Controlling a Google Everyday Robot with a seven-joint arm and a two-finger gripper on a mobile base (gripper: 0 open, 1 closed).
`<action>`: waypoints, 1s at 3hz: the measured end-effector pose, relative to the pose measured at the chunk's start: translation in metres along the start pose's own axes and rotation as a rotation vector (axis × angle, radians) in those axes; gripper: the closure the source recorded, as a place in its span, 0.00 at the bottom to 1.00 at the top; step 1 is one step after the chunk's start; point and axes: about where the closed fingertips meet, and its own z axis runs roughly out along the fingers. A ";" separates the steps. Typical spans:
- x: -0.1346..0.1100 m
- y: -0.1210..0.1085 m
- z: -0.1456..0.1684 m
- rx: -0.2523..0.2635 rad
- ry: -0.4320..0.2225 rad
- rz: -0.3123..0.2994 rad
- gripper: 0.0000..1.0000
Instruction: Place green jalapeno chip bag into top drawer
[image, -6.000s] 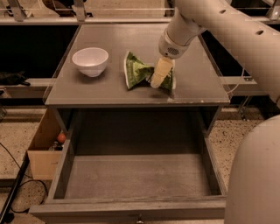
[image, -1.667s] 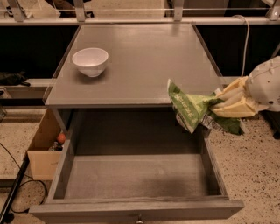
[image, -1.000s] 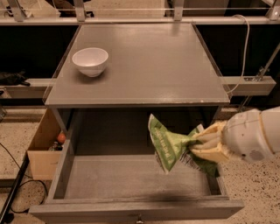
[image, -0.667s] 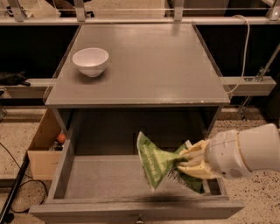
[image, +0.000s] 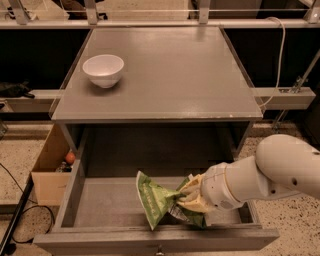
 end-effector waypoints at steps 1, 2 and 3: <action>0.000 0.000 0.000 0.000 0.000 0.000 1.00; -0.001 -0.006 0.002 0.018 0.004 -0.004 1.00; 0.002 -0.024 0.011 0.036 0.009 -0.022 1.00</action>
Offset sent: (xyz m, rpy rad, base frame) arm 0.0157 -0.0005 -0.0045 -0.0102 -0.0308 -0.0267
